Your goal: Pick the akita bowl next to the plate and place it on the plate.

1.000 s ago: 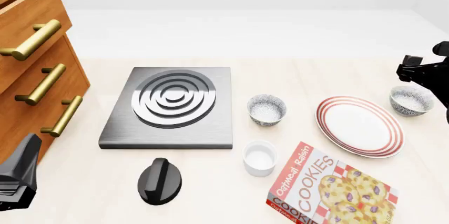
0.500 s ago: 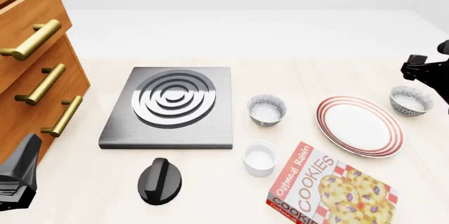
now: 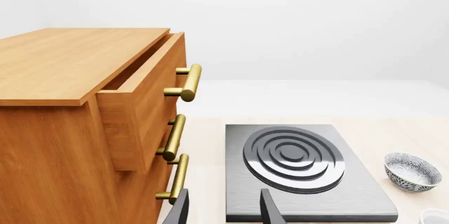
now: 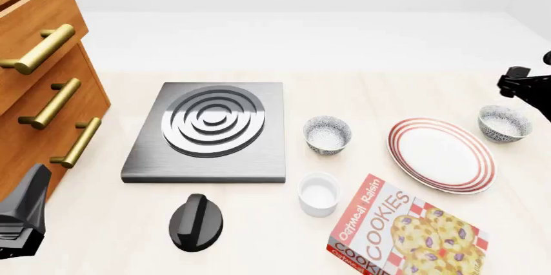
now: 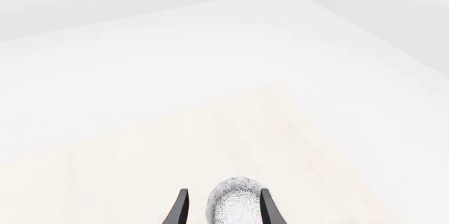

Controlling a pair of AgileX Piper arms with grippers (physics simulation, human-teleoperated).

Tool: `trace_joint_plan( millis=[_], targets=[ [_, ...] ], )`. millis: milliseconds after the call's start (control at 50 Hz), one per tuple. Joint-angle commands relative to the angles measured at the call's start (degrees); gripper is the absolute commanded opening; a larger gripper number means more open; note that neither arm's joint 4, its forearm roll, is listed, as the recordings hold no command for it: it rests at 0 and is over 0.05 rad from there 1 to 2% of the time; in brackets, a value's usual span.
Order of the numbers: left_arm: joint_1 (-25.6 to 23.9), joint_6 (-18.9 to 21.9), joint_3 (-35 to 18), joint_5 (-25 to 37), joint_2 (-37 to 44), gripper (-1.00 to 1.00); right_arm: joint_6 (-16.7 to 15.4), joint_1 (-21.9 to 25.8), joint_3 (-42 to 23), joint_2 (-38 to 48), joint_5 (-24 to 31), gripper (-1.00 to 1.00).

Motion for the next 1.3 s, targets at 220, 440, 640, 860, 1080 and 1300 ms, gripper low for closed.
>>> trace_joint_plan(
  millis=[220, 440, 640, 860, 1080, 1300],
  targets=[
    [0.00, 0.00, 0.00, 0.00, 0.00, 1.00, 1.28, -1.52, -2.24, 1.72, 1.27, 1.00],
    [0.00, 0.00, 0.00, 0.00, 0.00, 1.00, 1.80, -2.13, -2.69, 1.81, 1.77, 1.00],
    [0.00, 0.00, 0.00, 0.00, 0.00, 1.00, 2.21, -3.20, -3.50, 2.28, 2.34, 1.00],
    [0.00, 0.00, 0.00, 0.00, 0.00, 1.00, 2.73, -4.19, -3.90, 3.28, 2.22, 1.00],
    [0.00, 0.00, 0.00, 0.00, 0.00, 1.00, 3.18, -4.85, -4.70, 4.72, 2.29, 1.00],
    [0.00, 0.00, 0.00, 0.00, 0.00, 1.00, 4.29, -5.26, -5.59, 5.78, 3.15, 1.00]
  ],
)
